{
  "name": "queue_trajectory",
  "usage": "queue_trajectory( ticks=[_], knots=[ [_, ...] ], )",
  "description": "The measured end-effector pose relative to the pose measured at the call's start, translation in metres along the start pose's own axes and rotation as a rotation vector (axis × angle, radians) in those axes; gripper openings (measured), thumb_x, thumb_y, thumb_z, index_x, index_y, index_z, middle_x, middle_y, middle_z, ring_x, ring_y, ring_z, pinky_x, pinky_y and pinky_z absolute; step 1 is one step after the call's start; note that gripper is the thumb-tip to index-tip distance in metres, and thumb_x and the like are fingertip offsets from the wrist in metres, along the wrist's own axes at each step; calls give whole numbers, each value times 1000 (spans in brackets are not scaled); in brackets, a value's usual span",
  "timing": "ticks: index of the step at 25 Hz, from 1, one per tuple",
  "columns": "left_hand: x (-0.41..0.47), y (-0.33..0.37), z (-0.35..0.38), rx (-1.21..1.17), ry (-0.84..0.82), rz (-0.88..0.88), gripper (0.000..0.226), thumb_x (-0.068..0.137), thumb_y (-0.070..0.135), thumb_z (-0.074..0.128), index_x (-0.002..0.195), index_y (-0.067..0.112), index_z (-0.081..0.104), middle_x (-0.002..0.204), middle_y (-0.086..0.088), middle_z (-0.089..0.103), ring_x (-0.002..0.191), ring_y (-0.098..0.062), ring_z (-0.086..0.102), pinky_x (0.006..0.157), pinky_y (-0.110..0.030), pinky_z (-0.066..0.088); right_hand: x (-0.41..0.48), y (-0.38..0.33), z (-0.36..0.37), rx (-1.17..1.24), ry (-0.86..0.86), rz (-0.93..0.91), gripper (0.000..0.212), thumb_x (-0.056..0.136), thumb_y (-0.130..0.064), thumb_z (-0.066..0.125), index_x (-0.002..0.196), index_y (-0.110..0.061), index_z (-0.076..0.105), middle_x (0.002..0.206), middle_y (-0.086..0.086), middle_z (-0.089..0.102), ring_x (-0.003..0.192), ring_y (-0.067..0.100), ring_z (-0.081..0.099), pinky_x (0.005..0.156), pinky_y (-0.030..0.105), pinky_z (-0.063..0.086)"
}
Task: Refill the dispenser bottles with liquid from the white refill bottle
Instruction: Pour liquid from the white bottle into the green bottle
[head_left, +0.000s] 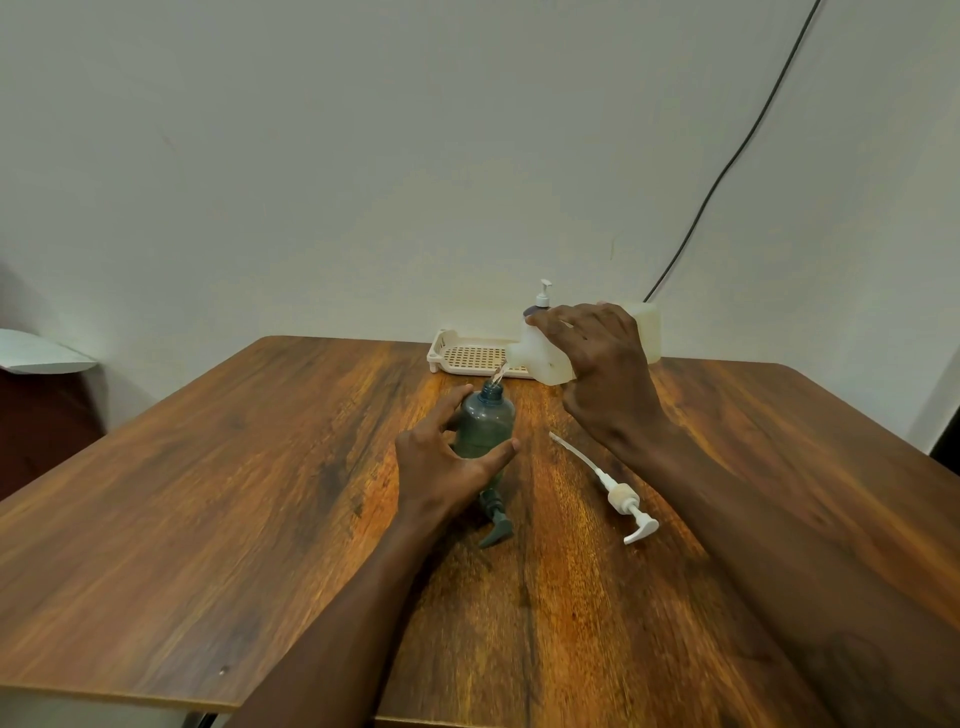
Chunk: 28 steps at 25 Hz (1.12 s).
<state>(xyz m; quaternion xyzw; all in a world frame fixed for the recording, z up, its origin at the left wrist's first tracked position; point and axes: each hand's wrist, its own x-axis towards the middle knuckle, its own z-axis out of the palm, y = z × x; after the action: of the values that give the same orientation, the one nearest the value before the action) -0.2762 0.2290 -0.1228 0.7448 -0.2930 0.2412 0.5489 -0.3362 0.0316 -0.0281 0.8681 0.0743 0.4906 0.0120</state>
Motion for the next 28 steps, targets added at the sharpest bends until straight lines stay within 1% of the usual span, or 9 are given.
queue_trajectory(
  ticks=[5,8,13,15,18,22,25,28],
  knots=[
    [-1,3,-1,2,8,-3,91,66,61,89,144,29,54,134,1,67,111,-4,63,80,-26,63,0,1,2,1,10,-27,84,59,0,91,136,-12,59,126,18,68,117,41,62,106,58,41],
    [-1,5,-2,-15,8,-2,90,66,59,90,144,28,56,134,2,67,112,-6,64,81,-25,63,0,0,0,2,13,-29,83,59,1,91,135,-11,61,125,19,68,116,42,62,106,58,41],
    [-2,4,-2,-30,5,-15,90,65,60,90,143,29,56,133,5,68,111,-5,66,81,-27,63,0,0,-1,-12,0,-28,86,58,4,89,136,-13,59,126,17,68,118,40,61,108,56,40],
    [-2,5,-2,-29,6,-15,90,66,59,90,143,29,56,132,5,68,110,-3,65,81,-25,62,0,0,-1,-16,-10,-26,86,58,4,88,137,-13,59,126,17,68,119,39,61,109,55,39],
    [-1,5,-2,-23,6,-10,89,66,58,90,143,30,56,132,4,68,111,-5,65,82,-23,62,1,-1,-2,-19,-19,-25,86,59,4,87,138,-14,58,127,16,67,120,38,60,110,54,38],
    [-1,4,-1,-22,4,-11,89,66,57,90,143,28,56,132,3,68,112,-5,65,81,-15,59,2,-1,0,-23,-34,-13,85,61,1,88,139,-15,58,129,16,67,121,38,59,111,55,37],
    [-1,3,-1,-24,-1,-10,90,66,58,90,144,28,55,133,4,68,114,-7,66,82,-21,61,1,0,1,-22,-36,-14,84,62,0,89,138,-14,58,129,17,67,121,39,60,111,57,38],
    [-1,2,-2,-21,-1,-10,90,66,58,90,144,29,54,133,4,67,114,-7,65,83,-24,62,2,0,0,-25,-24,-27,84,61,1,89,138,-14,58,128,17,67,120,39,61,111,57,37]
  ],
)
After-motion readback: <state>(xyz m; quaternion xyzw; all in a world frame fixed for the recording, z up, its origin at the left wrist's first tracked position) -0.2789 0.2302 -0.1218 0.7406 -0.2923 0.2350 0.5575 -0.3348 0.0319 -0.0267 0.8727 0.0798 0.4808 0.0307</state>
